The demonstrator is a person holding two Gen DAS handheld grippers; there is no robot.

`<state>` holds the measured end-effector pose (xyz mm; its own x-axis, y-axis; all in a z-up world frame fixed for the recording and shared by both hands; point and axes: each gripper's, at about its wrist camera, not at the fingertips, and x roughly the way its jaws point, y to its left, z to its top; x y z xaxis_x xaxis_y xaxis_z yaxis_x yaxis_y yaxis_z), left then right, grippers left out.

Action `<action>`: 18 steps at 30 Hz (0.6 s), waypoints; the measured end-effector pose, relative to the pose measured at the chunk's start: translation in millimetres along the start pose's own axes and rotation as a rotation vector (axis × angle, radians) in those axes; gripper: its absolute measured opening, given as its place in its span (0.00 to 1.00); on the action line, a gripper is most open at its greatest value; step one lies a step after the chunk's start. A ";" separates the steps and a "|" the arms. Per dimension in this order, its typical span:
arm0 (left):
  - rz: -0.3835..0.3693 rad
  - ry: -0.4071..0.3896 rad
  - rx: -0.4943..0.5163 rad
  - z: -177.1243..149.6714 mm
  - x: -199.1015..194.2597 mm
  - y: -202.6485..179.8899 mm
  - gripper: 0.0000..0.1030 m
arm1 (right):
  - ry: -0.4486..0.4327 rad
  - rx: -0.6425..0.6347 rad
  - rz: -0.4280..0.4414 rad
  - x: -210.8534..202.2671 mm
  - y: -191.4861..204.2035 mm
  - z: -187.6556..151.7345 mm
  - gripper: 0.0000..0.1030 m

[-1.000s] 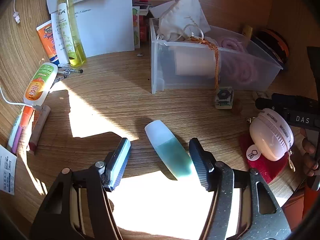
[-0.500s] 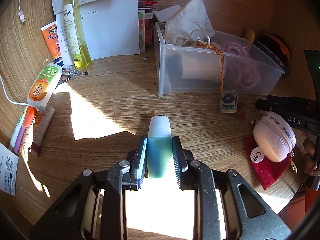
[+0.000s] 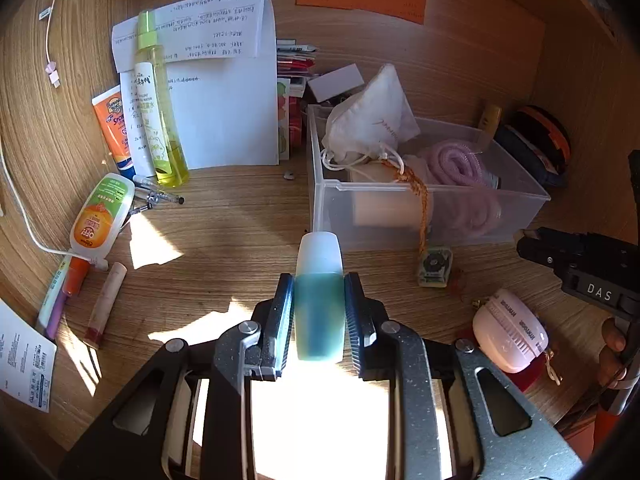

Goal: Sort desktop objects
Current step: 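Grasp the teal-and-white tube with the left gripper while the right grasps the soap bar, then lower the tube and soap bar into the clear box and release both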

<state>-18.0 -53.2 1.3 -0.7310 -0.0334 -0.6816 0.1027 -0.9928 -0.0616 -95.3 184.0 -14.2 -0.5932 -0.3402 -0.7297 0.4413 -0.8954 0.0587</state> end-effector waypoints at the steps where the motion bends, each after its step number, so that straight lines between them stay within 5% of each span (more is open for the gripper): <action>1: -0.003 -0.010 0.001 3.2 -1.5 -1.7 0.24 | -0.009 0.006 0.005 -3.7 -1.6 3.0 0.38; 18: -0.123 -0.083 -0.001 66.4 6.5 -20.7 0.24 | -0.118 0.086 0.054 -21.5 -24.0 37.4 0.38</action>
<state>-69.7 -40.5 46.6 -0.7911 0.0795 -0.6065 0.0092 -0.9899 -0.1416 -118.3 202.1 25.6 -0.6477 -0.4154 -0.6387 0.4181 -0.8946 0.1578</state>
